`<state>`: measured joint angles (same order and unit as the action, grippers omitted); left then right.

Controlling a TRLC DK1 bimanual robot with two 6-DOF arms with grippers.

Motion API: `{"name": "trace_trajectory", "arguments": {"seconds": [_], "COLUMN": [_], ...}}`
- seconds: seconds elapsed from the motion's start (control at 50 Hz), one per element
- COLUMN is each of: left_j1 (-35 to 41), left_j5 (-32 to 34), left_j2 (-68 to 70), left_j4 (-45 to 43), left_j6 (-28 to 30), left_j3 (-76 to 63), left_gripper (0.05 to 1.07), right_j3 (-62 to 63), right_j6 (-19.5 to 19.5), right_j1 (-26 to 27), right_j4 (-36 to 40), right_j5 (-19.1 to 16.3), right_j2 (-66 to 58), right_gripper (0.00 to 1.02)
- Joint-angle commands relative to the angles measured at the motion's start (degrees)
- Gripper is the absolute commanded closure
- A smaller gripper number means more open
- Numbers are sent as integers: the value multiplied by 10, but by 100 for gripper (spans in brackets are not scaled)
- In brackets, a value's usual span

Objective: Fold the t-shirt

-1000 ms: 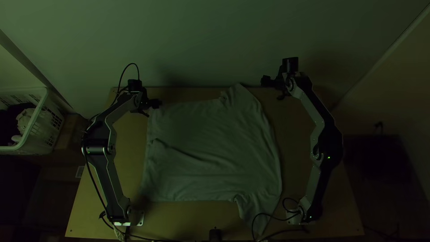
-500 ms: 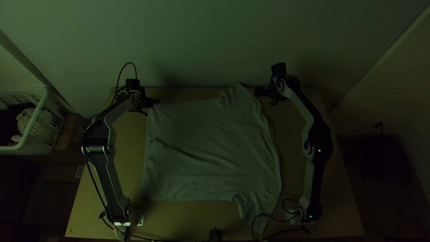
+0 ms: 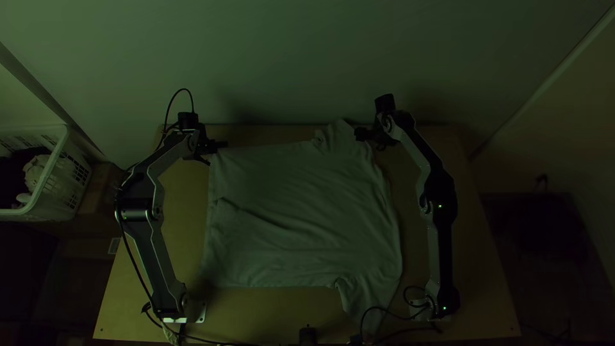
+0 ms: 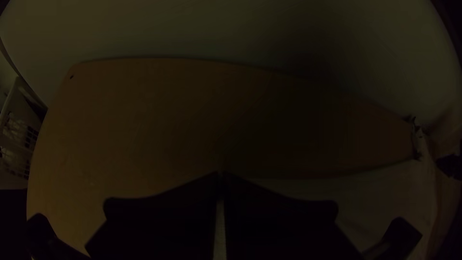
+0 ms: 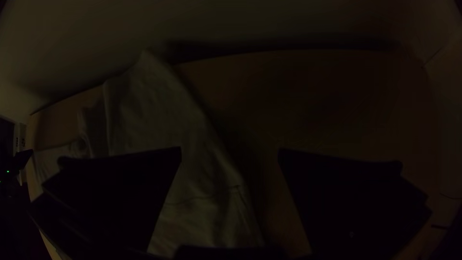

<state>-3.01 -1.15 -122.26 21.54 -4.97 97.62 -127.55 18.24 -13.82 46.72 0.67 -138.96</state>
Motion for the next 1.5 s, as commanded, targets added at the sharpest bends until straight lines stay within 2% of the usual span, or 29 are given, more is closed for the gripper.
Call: {"name": "trace_trajectory", "arguments": {"seconds": [0.0, 0.04, 0.12, 0.16, 0.26, 0.34, 0.4, 0.94, 1.48], "left_j1": [-7, -7, -6, -6, -4, -4, -4, -31, -9], "left_j5": [-11, -11, -12, -12, -12, -12, -12, -11, -4], "left_j2": [25, 26, 28, 29, 33, 34, 36, 47, 121], "left_j4": [3, 3, 3, 3, 3, 3, 3, 2, 12], "left_j6": [-11, -11, -15, -15, -15, -16, -16, -14, -19], "left_j3": [-13, -14, -15, -16, -19, -19, -18, -23, -72], "left_gripper": [105, 105, 105, 105, 105, 105, 105, 105, 105], "right_j3": [-19, -22, -27, -29, -31, -32, -33, -29, 6], "right_j6": [12, 12, 12, 12, 7, 4, 0, -3, -4], "right_j1": [-12, -13, -16, -17, -23, -23, -22, 35, 20], "right_j4": [7, 7, 6, 5, 1, 0, -4, 0, 51], "right_j5": [3, 3, 3, 3, 3, 3, 3, 5, 5], "right_j2": [-25, -27, -33, -35, -39, -41, -41, -27, 39], "right_gripper": [21, 24, 37, 47, 79, 88, 100, 100, 100]}}
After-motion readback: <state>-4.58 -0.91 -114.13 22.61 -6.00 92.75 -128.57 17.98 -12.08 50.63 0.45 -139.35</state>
